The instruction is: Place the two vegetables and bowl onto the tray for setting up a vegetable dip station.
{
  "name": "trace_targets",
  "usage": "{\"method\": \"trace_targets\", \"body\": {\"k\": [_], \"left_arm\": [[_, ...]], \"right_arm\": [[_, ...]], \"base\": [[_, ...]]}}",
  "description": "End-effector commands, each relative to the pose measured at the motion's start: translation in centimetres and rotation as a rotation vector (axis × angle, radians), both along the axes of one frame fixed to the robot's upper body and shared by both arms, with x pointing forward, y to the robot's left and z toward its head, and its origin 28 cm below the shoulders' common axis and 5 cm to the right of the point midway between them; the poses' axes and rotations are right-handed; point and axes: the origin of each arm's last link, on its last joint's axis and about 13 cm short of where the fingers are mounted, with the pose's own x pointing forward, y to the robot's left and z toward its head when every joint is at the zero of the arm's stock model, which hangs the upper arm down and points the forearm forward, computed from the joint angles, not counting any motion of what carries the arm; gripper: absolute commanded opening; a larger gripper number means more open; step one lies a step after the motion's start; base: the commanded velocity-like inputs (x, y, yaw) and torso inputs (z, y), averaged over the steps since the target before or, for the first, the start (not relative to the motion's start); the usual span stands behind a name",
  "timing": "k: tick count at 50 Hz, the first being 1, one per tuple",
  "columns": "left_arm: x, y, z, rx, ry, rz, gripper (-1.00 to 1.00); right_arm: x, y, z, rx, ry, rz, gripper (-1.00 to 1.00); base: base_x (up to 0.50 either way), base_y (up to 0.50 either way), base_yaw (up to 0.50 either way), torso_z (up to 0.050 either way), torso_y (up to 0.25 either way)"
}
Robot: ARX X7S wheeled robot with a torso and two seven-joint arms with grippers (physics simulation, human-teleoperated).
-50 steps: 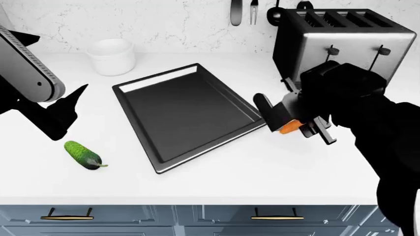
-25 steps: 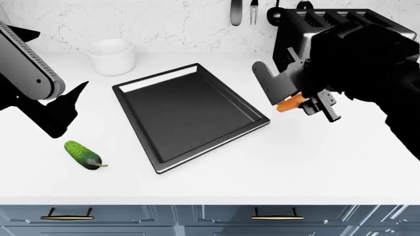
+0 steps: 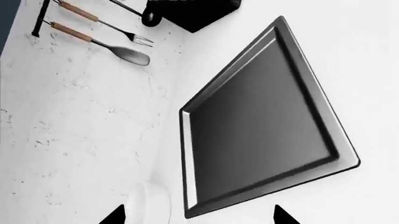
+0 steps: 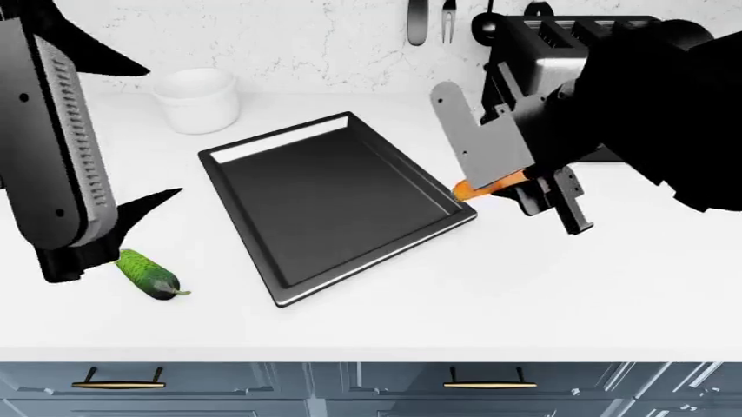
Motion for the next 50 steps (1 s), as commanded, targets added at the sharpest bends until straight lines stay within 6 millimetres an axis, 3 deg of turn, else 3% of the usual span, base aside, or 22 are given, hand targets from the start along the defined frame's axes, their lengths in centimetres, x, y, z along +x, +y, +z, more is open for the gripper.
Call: {"method": "trace_targets", "body": {"k": [1,5,15,18,25,29,32,40,44,50], "left_arm": [[-0.7,-0.3,-0.4,0.285,0.228,-0.193,1.0],[-1.5,0.4,-2.3,0.296,0.372,-0.195,1.0],[-1.3,0.8,-1.1,0.355,0.467,-0.194,1.0],[-0.3,1.1,-0.7,0.42,0.464,-0.178,1.0],[4.6,0.2,1.0,0.49,0.435,-0.195,1.0],[8.0,-0.1,2.8,0.559,0.424,-0.179,1.0],[8.8,0.1,2.9,0.597,0.437,-0.17,1.0],[10.3,0.5,1.3,0.634,0.475,-0.167,1.0],[9.9,0.7,-1.3,0.582,0.528,-0.184,1.0],[9.8,1.4,-3.4,0.515,0.566,-0.19,1.0]], "right_arm": [[-1.8,1.2,-0.5,0.089,-0.039,0.03,-1.0],[-1.8,1.6,-0.7,0.094,-0.046,0.027,-1.0],[-1.9,1.5,-2.1,0.111,-0.024,0.011,-1.0],[-1.8,1.5,-2.9,0.128,-0.015,0.012,-1.0],[-3.1,0.8,-5.1,0.161,0.012,-0.011,-1.0],[-4.4,0.2,-5.2,0.165,0.004,-0.04,-1.0],[-5.0,-0.1,-5.2,0.165,-0.002,-0.056,-1.0],[-5.6,-0.3,-5.9,0.171,0.009,-0.074,-1.0],[-5.6,-0.1,-6.3,0.166,0.022,-0.074,-1.0],[-5.6,0.1,-6.3,0.164,0.025,-0.072,-1.0]], "base": [[0.0,0.0,0.0,0.0,0.0],[0.0,0.0,0.0,0.0,0.0],[0.0,0.0,0.0,0.0,0.0],[0.0,0.0,0.0,0.0,0.0],[0.0,0.0,0.0,0.0,0.0],[0.0,0.0,0.0,0.0,0.0],[0.0,0.0,0.0,0.0,0.0],[0.0,0.0,0.0,0.0,0.0],[0.0,0.0,0.0,0.0,0.0],[0.0,0.0,0.0,0.0,0.0]]}}
